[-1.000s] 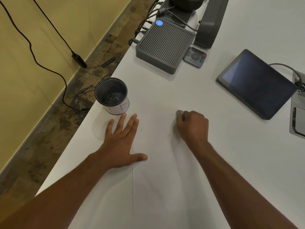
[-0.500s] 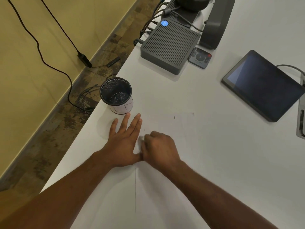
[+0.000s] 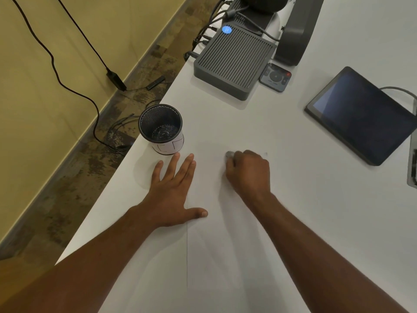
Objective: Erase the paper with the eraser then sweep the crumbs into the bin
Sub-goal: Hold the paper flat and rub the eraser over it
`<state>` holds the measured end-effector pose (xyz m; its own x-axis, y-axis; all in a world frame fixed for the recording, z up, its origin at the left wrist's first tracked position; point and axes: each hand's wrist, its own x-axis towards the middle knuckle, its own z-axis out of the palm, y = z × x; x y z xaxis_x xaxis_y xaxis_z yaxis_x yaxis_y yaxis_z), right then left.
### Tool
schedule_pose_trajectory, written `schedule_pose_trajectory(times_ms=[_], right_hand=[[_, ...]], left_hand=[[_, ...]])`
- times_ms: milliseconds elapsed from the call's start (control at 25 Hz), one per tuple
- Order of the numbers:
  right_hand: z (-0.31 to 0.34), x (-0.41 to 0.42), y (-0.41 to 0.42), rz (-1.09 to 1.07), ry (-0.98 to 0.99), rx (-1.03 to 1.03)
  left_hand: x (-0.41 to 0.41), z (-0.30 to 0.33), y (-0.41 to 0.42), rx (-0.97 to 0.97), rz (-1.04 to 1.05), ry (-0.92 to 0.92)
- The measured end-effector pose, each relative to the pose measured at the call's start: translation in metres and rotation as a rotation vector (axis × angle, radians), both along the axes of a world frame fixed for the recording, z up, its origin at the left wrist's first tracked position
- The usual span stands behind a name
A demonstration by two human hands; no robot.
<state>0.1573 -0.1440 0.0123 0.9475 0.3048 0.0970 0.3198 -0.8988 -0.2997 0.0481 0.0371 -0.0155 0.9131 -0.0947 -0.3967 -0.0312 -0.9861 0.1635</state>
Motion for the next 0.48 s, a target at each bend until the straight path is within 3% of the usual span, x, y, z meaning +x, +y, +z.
schedule_pose_trajectory(times_ms=[160, 320, 480], right_hand=[[-0.003, -0.051, -0.010, 0.210, 0.112, -0.006], [0.004, 0.009, -0.041, -0.153, 0.145, 0.013], [0.006, -0.029, -0.062, -0.325, 0.290, 0.372]], left_hand=[[-0.001, 0.002, 0.000, -0.018, 0.002, -0.010], [0.000, 0.001, 0.000, -0.013, 0.006, 0.004], [0.001, -0.001, 0.003, -0.042, 0.004, -0.014]])
